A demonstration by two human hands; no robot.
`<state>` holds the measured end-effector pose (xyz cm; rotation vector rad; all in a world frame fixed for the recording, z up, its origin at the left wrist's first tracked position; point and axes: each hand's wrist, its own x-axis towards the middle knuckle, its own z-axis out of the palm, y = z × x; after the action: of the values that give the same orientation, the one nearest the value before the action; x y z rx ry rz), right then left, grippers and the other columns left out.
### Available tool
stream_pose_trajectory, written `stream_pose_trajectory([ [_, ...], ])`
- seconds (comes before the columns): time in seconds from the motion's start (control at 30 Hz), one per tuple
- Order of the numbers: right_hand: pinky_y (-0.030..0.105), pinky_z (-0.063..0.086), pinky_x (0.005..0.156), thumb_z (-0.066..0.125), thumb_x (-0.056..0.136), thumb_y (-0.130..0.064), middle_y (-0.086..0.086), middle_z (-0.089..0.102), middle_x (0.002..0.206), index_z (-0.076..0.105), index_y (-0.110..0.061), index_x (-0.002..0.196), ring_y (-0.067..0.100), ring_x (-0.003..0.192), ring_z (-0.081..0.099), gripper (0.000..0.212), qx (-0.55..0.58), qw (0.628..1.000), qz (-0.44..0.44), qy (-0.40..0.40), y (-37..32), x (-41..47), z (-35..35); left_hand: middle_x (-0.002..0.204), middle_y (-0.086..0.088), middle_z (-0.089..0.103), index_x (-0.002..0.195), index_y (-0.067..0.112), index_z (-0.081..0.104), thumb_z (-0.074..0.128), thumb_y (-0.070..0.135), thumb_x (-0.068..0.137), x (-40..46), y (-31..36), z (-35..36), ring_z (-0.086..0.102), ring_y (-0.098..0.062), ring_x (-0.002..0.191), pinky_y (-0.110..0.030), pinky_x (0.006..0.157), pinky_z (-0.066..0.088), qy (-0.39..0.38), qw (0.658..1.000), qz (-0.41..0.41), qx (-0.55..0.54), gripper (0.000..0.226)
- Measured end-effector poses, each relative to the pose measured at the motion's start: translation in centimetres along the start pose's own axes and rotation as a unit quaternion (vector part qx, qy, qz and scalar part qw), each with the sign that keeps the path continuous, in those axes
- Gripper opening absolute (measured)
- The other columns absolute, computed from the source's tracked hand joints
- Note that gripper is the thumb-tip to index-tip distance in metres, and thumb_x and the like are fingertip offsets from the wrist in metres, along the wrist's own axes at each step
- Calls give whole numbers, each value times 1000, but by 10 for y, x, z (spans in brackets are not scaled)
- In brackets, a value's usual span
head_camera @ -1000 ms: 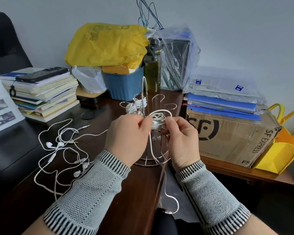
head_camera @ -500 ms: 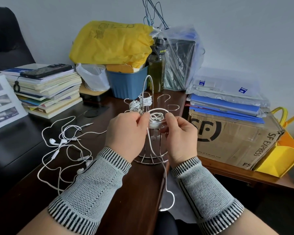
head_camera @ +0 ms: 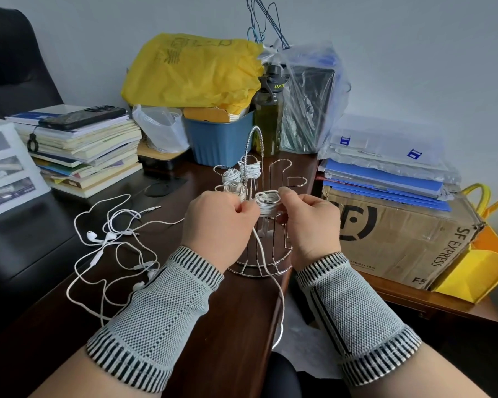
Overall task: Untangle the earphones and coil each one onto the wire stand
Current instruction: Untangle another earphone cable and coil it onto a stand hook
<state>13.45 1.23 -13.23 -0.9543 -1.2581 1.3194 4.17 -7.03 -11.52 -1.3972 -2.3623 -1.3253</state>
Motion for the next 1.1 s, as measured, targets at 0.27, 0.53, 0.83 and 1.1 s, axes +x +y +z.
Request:
stream_pose_trajectory([
  [0.27, 32, 47, 58, 72, 80, -22, 5, 58, 59, 57, -18, 53, 19, 58, 53, 32, 40, 999, 10, 12, 1, -4, -4, 55, -21, 60, 62, -1, 70, 64, 24, 82, 0, -10, 4, 50, -33, 49, -44, 54, 51, -19, 999, 9, -40, 32],
  [0.53, 14, 45, 49, 63, 86, 1, -2, 61, 68, 63, -14, 76, 3, 54, 54, 19, 53, 991, -115, -36, 3, -22, -14, 42, 0, 38, 70, 0, 73, 65, 23, 88, -3, -10, 5, 30, -9, 40, -15, 42, 26, -56, 993, -3, -102, 30],
  [0.83, 15, 49, 53, 66, 86, -2, -1, 64, 71, 64, -11, 83, -1, 55, 57, 10, 31, 990, -131, -32, 6, -20, -13, 62, -17, 67, 75, 4, 76, 59, 28, 86, -3, -8, 2, 38, -8, 40, -15, 42, 33, -73, 991, -10, -115, 32],
  [1.1, 19, 51, 57, 67, 86, -5, 0, 67, 73, 67, -14, 83, 8, 60, 62, 10, 54, 992, -105, -40, 14, -19, -14, 74, -19, 70, 75, 1, 74, 44, 51, 68, -3, -9, 1, 59, -32, 59, -43, 59, 53, -64, 991, 1, -120, 59],
])
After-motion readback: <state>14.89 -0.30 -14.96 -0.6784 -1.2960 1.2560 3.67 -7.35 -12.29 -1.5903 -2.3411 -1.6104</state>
